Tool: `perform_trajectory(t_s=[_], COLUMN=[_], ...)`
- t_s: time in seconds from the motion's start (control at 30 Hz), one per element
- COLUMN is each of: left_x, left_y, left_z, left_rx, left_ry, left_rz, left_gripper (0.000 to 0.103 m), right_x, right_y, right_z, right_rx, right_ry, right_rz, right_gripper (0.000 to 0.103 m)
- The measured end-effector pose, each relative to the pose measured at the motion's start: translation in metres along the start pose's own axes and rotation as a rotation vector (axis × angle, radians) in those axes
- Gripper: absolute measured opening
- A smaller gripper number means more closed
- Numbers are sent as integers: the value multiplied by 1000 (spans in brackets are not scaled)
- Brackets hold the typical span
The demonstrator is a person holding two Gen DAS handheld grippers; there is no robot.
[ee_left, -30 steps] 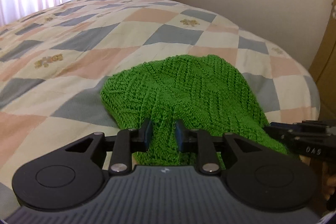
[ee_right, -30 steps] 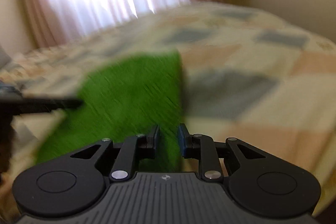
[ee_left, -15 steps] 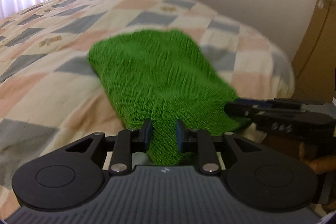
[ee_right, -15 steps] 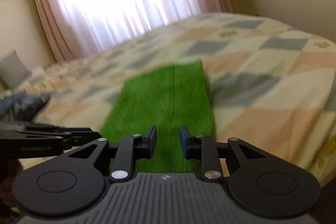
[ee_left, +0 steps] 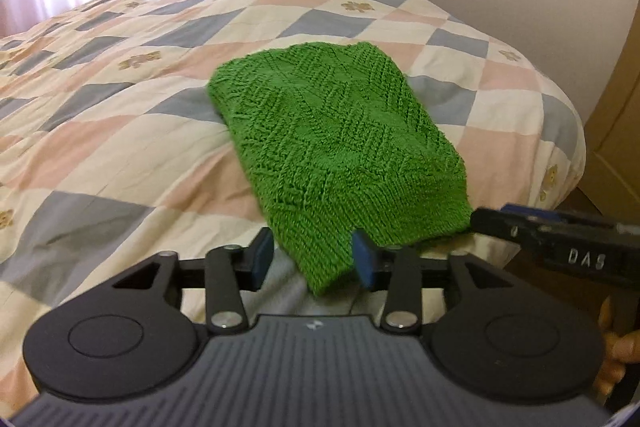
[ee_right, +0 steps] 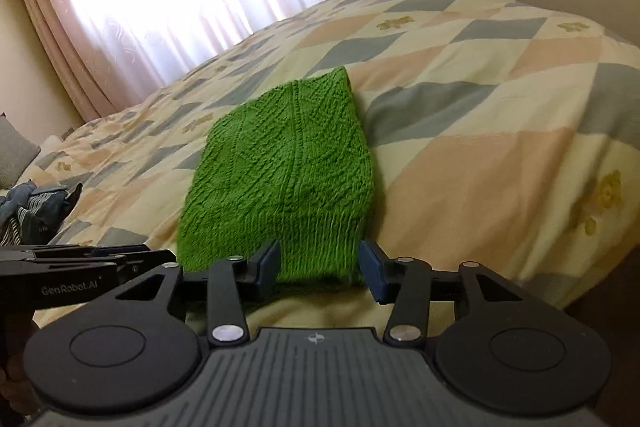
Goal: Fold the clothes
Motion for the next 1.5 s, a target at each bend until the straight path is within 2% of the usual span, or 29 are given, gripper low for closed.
perform_trajectory(t_s=[0.1, 0.23, 0.37, 0.53, 0.9, 1.03, 1.1, 1.5], left_x=[-15, -34, -51, -68, -104, -113, -115, -108], left_y=[1, -1, -3, -3, 4, 11, 13, 8], left_z=[0, -1, 1, 5, 17, 23, 26, 35], left_rx=[0, -11, -17, -14, 13, 31, 34, 6], left_ry=[15, 46, 67, 78, 122, 132, 129, 101], left_rz=[-12, -30, -41, -52, -78, -75, -74, -75], left_gripper=[47, 57, 60, 63, 76, 77, 80, 88], right_x=[-8, -16, -29, -45, -77, -90, -96, -103], right_y=[-2, -1, -9, -23, -46, -52, -55, -80], right_z=[8, 12, 7, 3, 3, 3, 4, 12], right_rx=[23, 68, 51, 35, -7, -18, -27, -138], right_ry=[-15, -31, -6, 25, 62, 71, 71, -14], right_rz=[-14, -13, -6, -22, -23, 3, 23, 165], right_gripper=[56, 59, 76, 80, 90, 97, 100, 101])
Point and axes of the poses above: each gripper's, at about its wrist camera, not at the fingertips, and x roughly the way its jaws point, y to its right, z to its underside, the point moved 4 cm from there along x, roughly the way its jaws point, and after that the axes turned 2 degrees about y, right-handed, at the moved point
